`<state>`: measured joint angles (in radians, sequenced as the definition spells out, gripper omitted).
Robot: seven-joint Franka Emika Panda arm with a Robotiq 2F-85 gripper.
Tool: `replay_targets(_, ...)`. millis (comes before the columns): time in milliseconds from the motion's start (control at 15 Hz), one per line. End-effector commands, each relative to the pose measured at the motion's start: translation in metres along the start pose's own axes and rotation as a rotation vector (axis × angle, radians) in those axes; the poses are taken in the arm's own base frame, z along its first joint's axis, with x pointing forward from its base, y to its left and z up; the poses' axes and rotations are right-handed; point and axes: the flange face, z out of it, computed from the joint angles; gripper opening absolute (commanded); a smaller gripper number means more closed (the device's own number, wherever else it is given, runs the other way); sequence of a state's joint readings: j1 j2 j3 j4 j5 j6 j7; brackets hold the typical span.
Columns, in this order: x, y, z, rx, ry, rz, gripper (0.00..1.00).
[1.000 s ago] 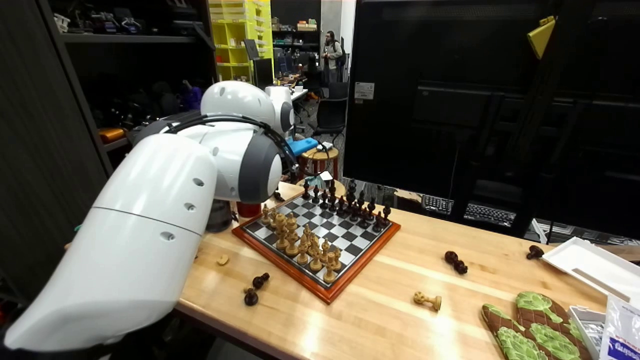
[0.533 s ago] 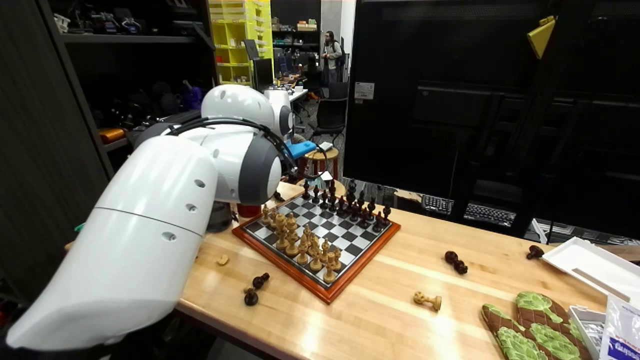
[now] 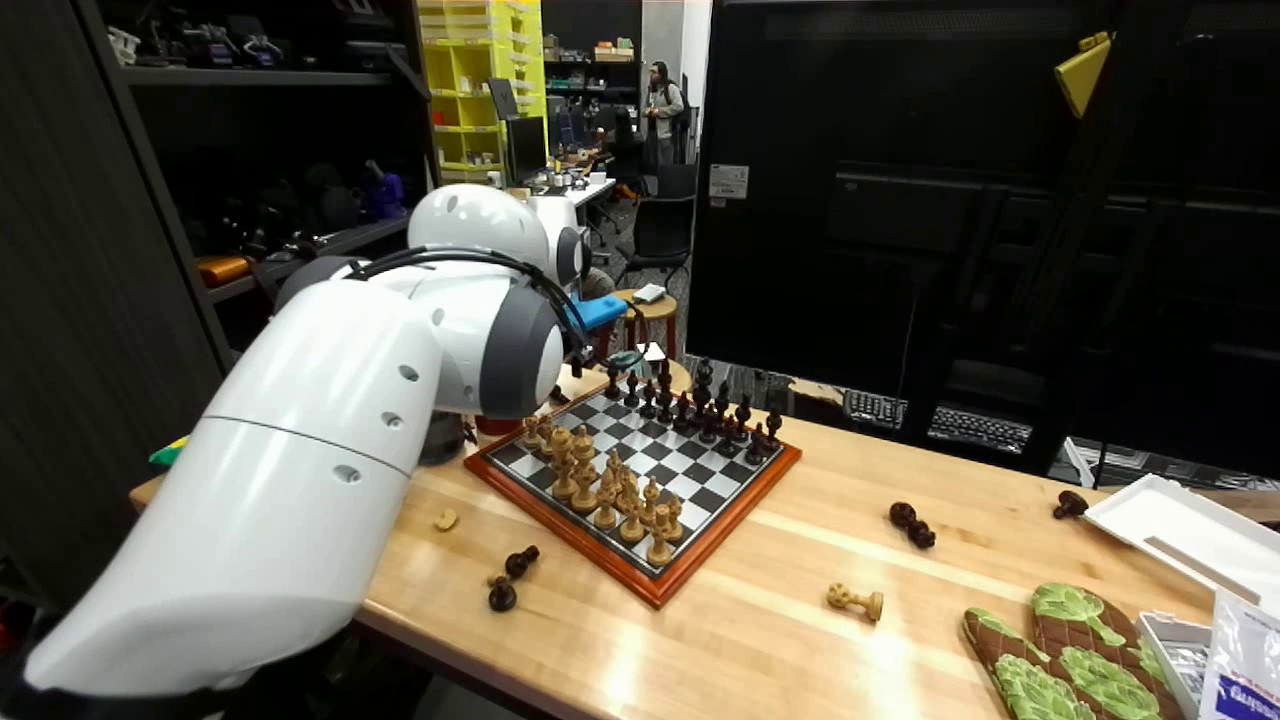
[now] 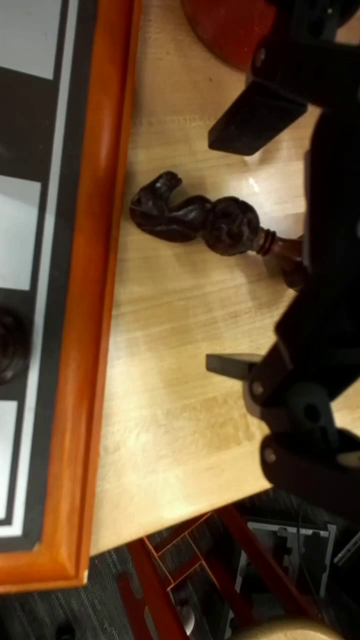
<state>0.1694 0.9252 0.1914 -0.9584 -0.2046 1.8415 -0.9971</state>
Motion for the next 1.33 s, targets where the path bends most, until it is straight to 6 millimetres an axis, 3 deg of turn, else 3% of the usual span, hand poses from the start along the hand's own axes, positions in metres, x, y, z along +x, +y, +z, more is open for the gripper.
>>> replay_targets(0,0.008,-0.002,0.004,-0.006,0.01,-0.016,1.0)
replay_targets(67,0.009,-0.003,0.006,-0.007,0.008,-0.017,0.75)
replay_targets(133,0.01,-0.003,0.007,-0.009,0.006,-0.02,0.74)
replay_targets(267,0.012,-0.004,0.009,-0.007,0.005,-0.025,0.61)
replay_targets(733,0.027,-0.009,0.0,-0.024,-0.01,-0.032,0.06)
replay_targets(1267,0.049,-0.033,-0.035,-0.052,-0.127,-0.001,0.07)
